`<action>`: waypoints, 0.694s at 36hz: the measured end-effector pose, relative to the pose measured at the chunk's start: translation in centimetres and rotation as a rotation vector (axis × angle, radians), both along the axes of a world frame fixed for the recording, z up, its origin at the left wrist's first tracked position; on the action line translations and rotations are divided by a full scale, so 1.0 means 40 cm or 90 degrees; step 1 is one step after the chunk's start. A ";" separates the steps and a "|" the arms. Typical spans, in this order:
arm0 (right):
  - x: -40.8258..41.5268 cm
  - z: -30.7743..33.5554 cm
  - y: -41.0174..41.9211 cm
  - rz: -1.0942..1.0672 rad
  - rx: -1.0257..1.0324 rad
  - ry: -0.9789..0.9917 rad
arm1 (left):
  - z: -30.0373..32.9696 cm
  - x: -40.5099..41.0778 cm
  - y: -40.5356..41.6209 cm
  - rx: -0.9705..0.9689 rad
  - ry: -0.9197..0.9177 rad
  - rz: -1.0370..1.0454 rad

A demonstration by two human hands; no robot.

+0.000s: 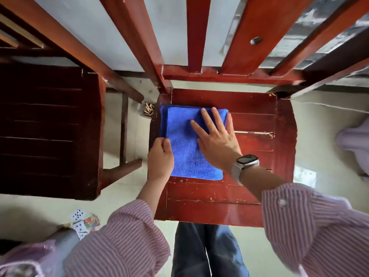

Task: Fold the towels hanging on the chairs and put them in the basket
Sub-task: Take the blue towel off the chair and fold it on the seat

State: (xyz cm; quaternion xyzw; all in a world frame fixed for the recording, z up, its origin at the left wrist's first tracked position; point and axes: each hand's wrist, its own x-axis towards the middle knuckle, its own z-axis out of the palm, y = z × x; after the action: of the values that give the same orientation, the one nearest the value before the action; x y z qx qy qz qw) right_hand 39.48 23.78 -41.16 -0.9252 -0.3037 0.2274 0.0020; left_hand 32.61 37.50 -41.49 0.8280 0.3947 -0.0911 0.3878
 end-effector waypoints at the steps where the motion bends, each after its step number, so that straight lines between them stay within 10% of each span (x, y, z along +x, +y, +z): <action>1: 0.001 -0.002 0.005 -0.006 0.008 -0.012 | 0.001 -0.005 0.002 0.011 0.000 -0.018; 10: 0.085 -0.006 0.103 -0.009 0.164 -0.075 | -0.003 -0.019 -0.006 0.091 -0.046 -0.051; 25: 0.177 0.037 0.177 -0.050 0.112 0.218 | 0.006 -0.037 -0.003 0.025 -0.232 -0.028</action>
State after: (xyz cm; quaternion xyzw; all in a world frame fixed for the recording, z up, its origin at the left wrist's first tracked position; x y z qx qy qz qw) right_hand 46.54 30.84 -39.69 -0.8804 -0.2810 0.3542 0.1433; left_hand 31.13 37.37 -41.23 0.8466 0.3016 0.0598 0.4344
